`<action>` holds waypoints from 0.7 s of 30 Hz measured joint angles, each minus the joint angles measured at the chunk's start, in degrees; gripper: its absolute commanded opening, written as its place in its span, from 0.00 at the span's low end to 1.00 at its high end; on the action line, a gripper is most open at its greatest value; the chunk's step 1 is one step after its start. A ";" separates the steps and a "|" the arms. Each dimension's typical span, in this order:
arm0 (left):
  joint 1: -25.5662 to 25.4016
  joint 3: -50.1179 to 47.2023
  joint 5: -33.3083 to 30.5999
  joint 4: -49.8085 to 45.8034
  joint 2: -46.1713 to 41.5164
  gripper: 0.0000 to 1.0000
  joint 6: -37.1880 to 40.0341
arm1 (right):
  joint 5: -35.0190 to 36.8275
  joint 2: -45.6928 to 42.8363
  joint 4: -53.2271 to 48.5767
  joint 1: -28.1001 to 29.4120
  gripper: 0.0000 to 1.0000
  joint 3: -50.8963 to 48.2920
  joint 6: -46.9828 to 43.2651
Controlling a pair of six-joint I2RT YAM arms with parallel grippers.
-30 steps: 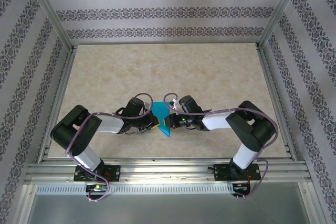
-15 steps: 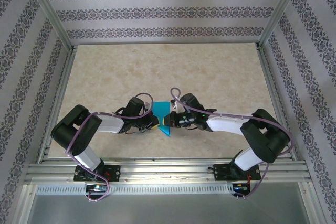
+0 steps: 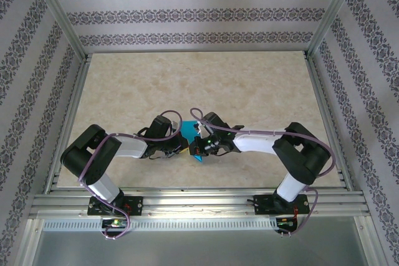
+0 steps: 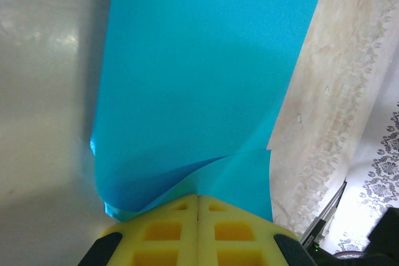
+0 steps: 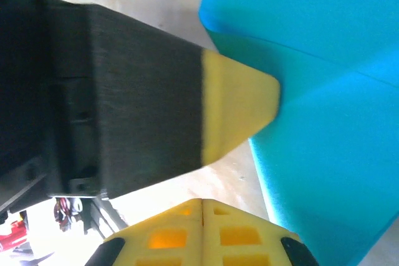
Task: Fold a paper plane with a square sheet of paper (pick it up from the middle)
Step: Third fold the triangle at the center of the table.
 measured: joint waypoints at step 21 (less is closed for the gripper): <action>-0.02 0.07 0.00 -0.02 0.02 0.00 0.04 | 1.53 3.28 -2.84 0.11 0.00 0.96 0.26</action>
